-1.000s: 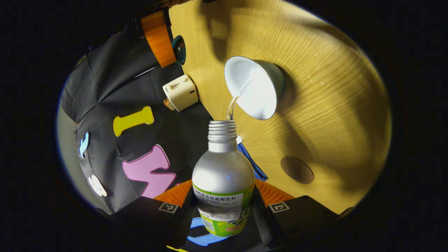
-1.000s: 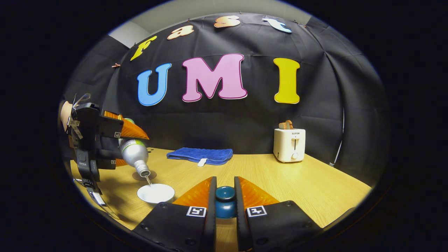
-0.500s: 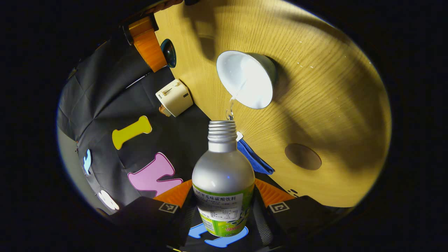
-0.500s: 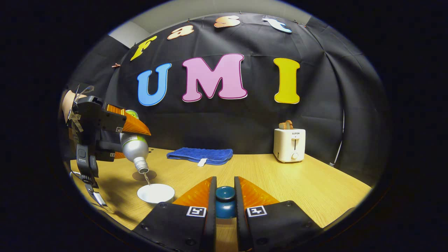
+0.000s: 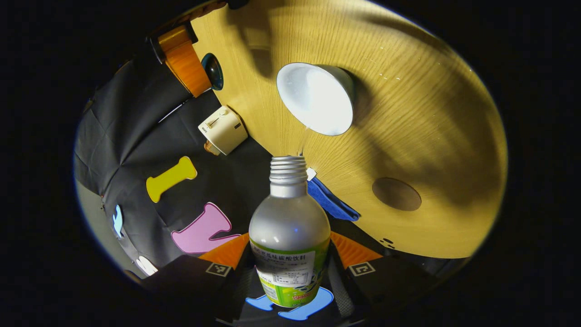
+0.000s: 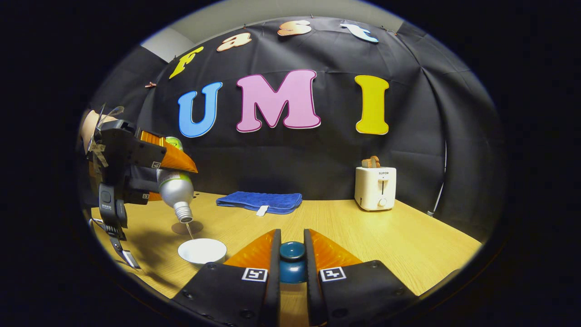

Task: Open the teacup lid with one hand, grasp the water bottle and pour water into the teacup with the other hand; after pouring, place the water bottle on the coaster and then close the teacup lid.

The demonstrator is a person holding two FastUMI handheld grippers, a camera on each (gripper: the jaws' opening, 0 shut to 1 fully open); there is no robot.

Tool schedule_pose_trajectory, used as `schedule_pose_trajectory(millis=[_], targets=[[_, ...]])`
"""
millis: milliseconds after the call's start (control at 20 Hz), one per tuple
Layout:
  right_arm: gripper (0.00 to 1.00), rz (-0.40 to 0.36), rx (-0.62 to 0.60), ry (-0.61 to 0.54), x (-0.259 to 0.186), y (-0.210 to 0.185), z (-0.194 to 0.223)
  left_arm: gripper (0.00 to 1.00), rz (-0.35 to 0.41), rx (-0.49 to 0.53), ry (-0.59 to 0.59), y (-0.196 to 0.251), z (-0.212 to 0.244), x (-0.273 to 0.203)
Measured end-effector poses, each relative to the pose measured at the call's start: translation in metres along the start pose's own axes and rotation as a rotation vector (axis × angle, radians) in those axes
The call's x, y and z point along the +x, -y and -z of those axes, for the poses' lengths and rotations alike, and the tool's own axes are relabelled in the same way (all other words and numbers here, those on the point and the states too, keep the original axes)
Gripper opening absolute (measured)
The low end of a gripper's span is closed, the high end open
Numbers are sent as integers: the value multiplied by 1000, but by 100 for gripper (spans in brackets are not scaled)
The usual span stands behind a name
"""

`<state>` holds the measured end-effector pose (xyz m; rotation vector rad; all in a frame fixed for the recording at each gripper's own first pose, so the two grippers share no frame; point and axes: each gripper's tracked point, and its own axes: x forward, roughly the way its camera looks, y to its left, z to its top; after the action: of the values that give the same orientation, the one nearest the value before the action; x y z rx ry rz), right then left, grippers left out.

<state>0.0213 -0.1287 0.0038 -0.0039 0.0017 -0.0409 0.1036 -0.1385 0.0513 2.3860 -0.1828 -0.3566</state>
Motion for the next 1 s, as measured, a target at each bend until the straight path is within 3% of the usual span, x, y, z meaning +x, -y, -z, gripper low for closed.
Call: schedule_pose_trajectory(millis=[1000], targets=[[27, -1, 0, 0, 0, 0, 0, 78, -6, 18, 5, -4, -5, -1]])
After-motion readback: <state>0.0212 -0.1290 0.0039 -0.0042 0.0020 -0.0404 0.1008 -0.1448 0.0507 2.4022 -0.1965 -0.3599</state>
